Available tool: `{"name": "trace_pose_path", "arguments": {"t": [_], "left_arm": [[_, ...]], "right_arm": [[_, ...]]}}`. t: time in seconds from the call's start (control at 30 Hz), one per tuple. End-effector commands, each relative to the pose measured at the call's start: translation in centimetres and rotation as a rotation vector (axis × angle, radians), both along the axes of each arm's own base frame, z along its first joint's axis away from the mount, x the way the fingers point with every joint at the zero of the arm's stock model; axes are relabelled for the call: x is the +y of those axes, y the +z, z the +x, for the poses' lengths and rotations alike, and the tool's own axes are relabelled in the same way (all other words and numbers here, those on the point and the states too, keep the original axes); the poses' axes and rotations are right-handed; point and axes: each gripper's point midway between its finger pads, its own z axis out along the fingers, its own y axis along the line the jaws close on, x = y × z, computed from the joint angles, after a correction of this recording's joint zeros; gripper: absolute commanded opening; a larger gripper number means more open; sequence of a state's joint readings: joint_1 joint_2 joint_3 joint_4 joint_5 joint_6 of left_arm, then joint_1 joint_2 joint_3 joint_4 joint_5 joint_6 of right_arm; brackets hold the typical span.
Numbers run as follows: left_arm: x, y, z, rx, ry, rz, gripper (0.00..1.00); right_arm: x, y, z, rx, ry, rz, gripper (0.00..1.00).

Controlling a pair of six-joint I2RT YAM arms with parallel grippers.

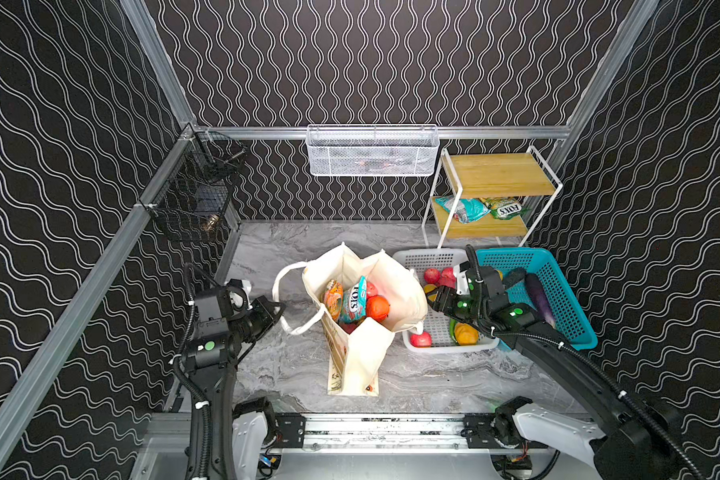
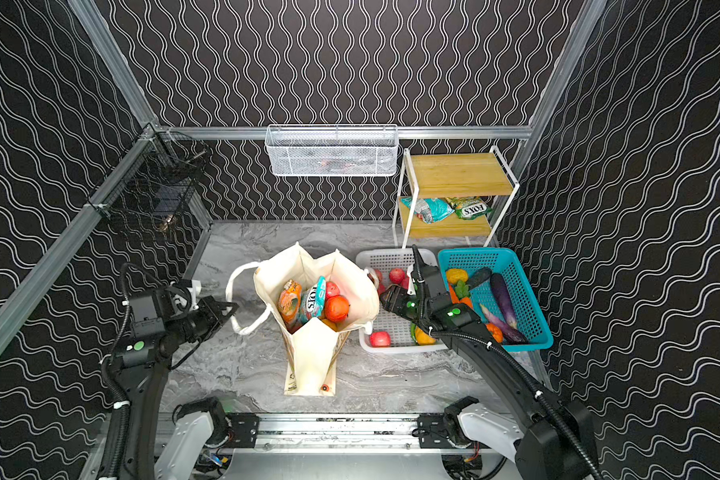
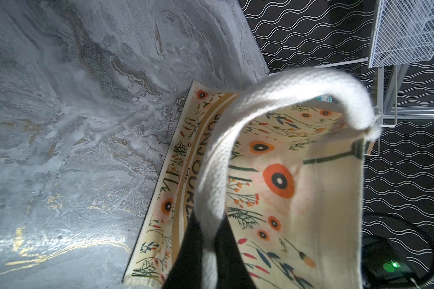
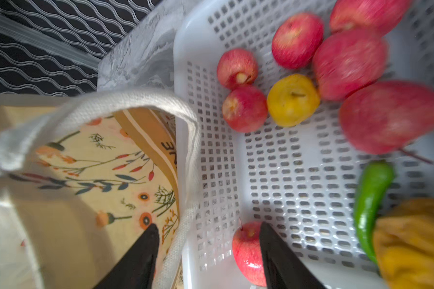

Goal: Place the food into the grocery bag and tie it
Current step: 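Grasp the tote handle farthest from the robot with the right gripper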

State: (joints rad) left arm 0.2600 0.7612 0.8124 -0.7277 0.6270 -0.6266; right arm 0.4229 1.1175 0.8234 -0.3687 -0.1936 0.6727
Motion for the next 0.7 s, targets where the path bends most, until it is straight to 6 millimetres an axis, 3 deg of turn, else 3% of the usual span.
{"name": "trace_pose_path", "arguments": {"t": [0.0, 0.3, 0.67], "left_arm": [[0.2, 0.3, -0.4, 0.012, -0.008, 0.028, 0.00], [0.5, 1.2, 0.0, -0.006, -0.012, 0.026, 0.00], [0.5, 2.4, 0.3, -0.036, -0.018, 0.015, 0.00]], "right_arm": [[0.8, -0.1, 0.7, 0.000, 0.006, 0.065, 0.65], [3.0, -1.0, 1.3, 0.010, 0.098, 0.147, 0.64], [4.1, -2.3, 2.4, 0.031, 0.113, 0.182, 0.58]]}}
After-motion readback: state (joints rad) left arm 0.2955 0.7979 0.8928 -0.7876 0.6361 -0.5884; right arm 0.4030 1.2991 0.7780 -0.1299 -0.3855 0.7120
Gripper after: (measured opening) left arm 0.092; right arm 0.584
